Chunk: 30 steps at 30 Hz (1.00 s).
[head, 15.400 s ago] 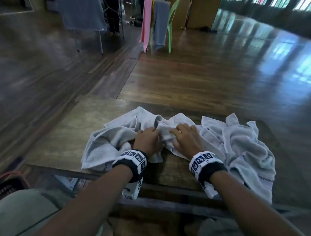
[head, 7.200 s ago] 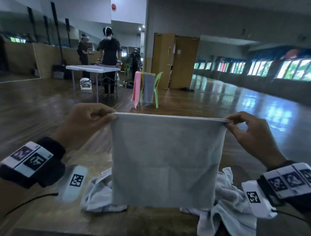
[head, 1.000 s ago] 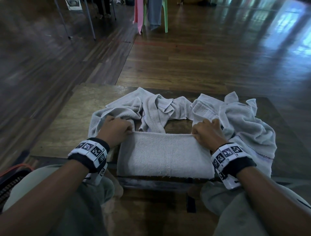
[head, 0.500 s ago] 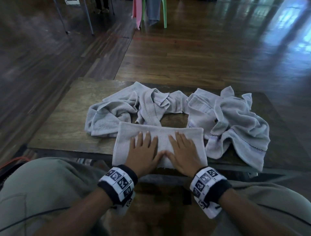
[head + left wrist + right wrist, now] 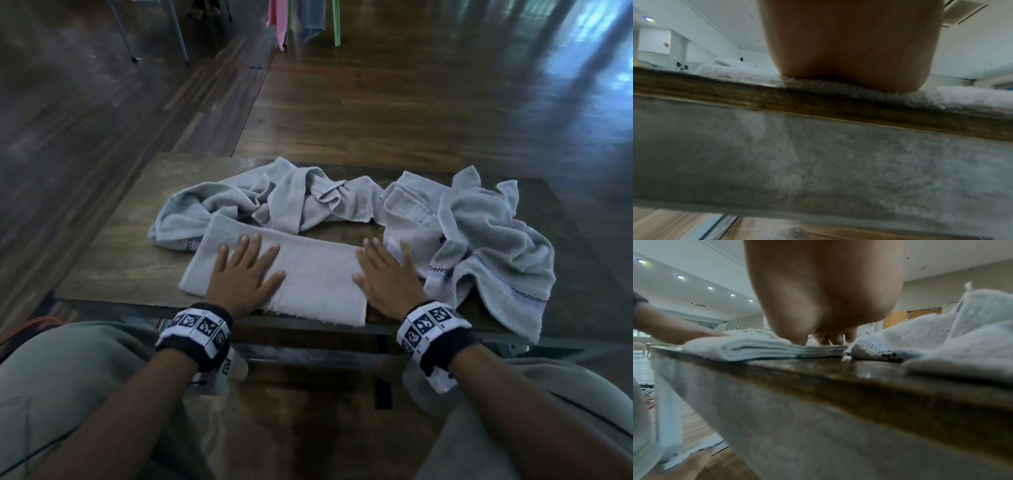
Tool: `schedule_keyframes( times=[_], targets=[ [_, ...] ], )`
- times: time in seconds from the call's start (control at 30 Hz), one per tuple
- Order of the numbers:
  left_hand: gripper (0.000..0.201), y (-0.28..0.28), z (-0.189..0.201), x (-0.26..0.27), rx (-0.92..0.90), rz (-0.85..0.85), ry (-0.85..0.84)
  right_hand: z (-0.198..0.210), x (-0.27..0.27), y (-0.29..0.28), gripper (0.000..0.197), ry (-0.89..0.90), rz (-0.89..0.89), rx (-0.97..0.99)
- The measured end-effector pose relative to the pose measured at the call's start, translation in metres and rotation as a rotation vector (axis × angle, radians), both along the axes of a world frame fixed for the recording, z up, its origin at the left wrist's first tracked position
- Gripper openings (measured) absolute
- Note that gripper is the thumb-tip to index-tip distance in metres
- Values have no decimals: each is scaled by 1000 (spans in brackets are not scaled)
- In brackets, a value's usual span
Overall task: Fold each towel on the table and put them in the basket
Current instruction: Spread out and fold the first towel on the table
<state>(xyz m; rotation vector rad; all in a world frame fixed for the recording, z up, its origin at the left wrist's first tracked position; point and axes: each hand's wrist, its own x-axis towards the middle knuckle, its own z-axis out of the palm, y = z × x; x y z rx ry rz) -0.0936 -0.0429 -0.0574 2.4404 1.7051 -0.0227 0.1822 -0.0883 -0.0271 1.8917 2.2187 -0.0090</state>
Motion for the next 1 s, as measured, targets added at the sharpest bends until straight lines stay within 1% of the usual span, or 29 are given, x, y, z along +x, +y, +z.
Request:
schedule_keyframes(
  times=[0.1,0.13,0.2,0.27,0.3,0.37,0.43,0.5,0.57,0.67,0.73,0.77,0.8,0.83,0.9,0.97,1.0],
  targets=[
    [78,-11,4,11,3,20,-4,10,12,9,49,-51,16,40],
    [78,-18,9,18,14,-3,-22,13,15,15,46,-50,27,56],
    [70,-37,17,39,55,-123,-104,19,21,28,38,-51,43,72],
    [55,-57,21,62,120,-270,-192,25,25,40,32,-44,26,40],
    [49,-65,19,73,150,-327,-204,26,26,44,31,-34,7,12],
    [48,-78,12,90,175,-401,-171,26,25,50,30,-8,-33,-35],
    [51,-81,5,99,181,-425,-162,26,23,52,29,10,-55,-57],
    [49,-78,3,102,211,-418,-213,26,20,52,26,43,-68,-54],
    [37,-75,3,102,271,-410,-256,26,20,53,23,69,-75,-49],
    [25,-76,3,105,343,-421,-300,27,21,53,22,58,-55,-50],
    [15,-81,4,107,407,-430,-362,30,21,54,20,56,-35,-38],
    [12,-83,6,108,432,-427,-399,33,21,54,17,85,-43,-23],
    [10,-85,9,109,446,-418,-435,37,22,54,14,143,-60,-8],
    [9,-87,13,110,454,-403,-469,43,24,54,13,238,-83,9],
    [9,-91,24,113,460,-364,-533,58,32,53,10,530,-127,-8],
    [11,-97,39,117,465,-315,-601,75,42,50,7,812,-143,-107],
    [12,-101,46,119,464,-289,-642,85,46,47,12,914,-135,-161]
  ],
)
